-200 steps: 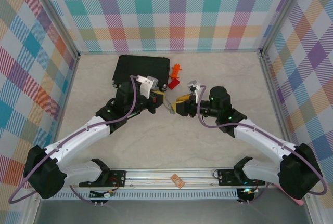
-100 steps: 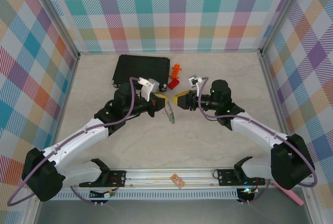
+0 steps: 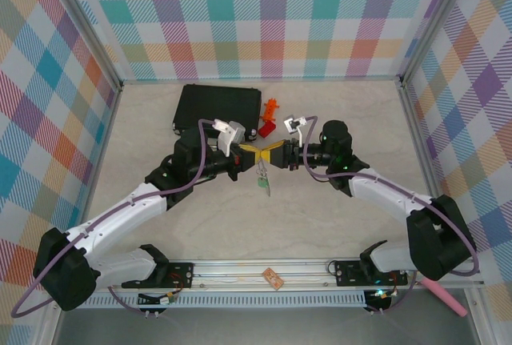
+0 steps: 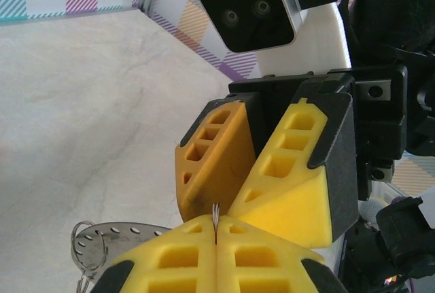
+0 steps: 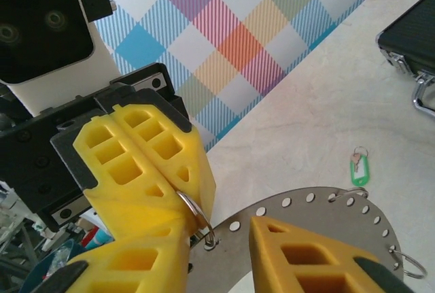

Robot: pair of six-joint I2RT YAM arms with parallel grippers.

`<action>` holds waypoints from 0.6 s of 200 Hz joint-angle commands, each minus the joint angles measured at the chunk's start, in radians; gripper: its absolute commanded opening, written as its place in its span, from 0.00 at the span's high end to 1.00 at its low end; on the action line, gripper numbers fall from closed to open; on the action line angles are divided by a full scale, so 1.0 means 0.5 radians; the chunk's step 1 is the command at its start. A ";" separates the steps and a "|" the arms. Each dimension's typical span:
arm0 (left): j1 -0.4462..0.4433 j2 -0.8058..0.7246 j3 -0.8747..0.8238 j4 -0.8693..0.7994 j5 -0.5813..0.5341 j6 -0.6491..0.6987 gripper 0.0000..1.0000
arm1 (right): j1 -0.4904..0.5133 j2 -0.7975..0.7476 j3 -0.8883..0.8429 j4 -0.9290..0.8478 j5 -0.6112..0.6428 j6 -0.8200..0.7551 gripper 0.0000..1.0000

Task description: Put the keys on the keyring

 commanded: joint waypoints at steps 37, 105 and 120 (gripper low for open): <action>0.013 0.006 -0.015 0.178 0.087 -0.053 1.00 | -0.007 0.029 0.067 0.236 -0.159 0.085 0.95; 0.023 -0.003 0.026 0.009 0.053 0.006 0.83 | -0.014 -0.090 0.045 -0.069 -0.056 -0.172 1.00; 0.024 -0.014 0.052 -0.082 0.010 0.041 0.77 | -0.014 -0.143 0.050 -0.240 0.007 -0.312 1.00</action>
